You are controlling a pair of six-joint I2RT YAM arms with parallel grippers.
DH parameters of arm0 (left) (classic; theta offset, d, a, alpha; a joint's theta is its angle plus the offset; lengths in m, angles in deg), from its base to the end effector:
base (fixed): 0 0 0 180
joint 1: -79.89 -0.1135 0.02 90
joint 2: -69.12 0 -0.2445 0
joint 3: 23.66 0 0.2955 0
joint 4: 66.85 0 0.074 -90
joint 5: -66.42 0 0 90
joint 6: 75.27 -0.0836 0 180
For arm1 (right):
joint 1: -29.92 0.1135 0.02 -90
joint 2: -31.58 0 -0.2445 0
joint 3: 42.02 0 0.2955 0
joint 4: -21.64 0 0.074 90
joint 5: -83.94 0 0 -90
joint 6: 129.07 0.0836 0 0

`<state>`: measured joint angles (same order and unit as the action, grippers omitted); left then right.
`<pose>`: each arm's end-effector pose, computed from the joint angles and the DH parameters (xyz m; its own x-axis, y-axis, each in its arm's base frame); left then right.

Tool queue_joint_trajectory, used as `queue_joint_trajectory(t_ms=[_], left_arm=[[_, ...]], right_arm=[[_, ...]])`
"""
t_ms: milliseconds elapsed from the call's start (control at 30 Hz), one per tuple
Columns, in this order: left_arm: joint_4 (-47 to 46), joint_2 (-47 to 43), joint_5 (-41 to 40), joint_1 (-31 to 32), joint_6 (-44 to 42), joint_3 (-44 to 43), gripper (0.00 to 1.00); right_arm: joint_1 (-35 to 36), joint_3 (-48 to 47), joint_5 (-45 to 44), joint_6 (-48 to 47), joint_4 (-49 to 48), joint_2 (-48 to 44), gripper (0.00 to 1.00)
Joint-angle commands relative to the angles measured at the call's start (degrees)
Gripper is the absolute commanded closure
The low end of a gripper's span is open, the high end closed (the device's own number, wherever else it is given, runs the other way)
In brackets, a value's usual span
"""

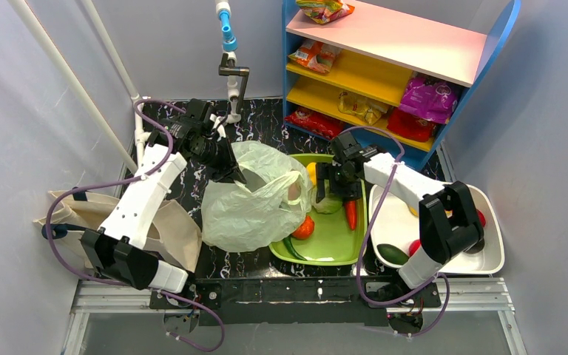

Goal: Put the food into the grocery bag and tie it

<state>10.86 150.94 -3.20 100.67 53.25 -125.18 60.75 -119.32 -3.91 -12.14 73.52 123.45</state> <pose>0.3114 -0.1493 0.3259 -0.9350 -0.2696 -0.2305 -0.0987 0.8219 -0.5610 0.3221 0.1959 0.1391 -0.9396 -0.0337 -0.3406 -0.1116 0.9710 0.2116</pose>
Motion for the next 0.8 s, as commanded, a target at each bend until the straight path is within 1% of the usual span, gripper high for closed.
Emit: queue_joint_trajectory(t_ms=[0,33,100,133,200,300,367,400,500,600,700,767], left_arm=[[1.2,-3.3,-0.1,-0.3,-1.2,0.5,1.0],[1.5,-3.2,-0.3,-0.3,-1.4,0.4,1.0],[1.9,-3.1,-0.8,-0.3,-1.9,-0.4,1.0],[2.3,-3.1,-1.2,-0.3,-2.0,-1.0,1.0],[4.7,-2.9,-2.8,-0.3,-1.6,-3.9,1.0],[7.8,-3.0,-5.6,-0.2,-1.2,-11.1,1.0],[9.9,-3.4,-9.2,-0.3,-2.3,-13.9,1.0],[10.4,-3.9,-11.1,-0.3,-3.3,-14.0,1.0],[6.6,-7.9,-15.5,-0.2,-5.6,-8.1,1.0],[-5.0,-15.5,-16.6,-0.3,-7.1,5.3,1.0],[-17.5,-24.4,-16.7,-0.3,-7.2,19.2,1.0],[-22.6,-27.4,-15.8,-0.2,-7.3,24.5,1.0]], right_arm=[[0.0,-0.8,2.1,-1.3,-2.4,0.7,0.18],[0.0,-1.0,2.2,-1.7,-2.3,0.5,0.26],[0.0,-1.5,2.5,-2.5,-1.2,-0.5,0.47],[0.0,-1.9,2.5,-3.0,-0.2,-1.2,0.53],[0.0,-3.4,1.9,-3.8,2.7,-2.7,0.57],[0.1,-6.7,0.4,-4.3,7.9,-6.6,0.57],[0.2,-9.0,0.4,-4.6,10.7,-9.4,0.57],[0.1,-10.6,0.6,-4.6,11.8,-10.9,0.57],[0.1,-13.1,3.0,-4.6,13.3,-14.7,0.57],[0.2,-14.8,6.9,-4.2,13.0,-17.7,0.57],[0.7,-14.8,11.7,-3.8,9.8,-20.2,0.57],[1.4,-14.2,13.5,-3.4,7.5,-20.9,0.57]])
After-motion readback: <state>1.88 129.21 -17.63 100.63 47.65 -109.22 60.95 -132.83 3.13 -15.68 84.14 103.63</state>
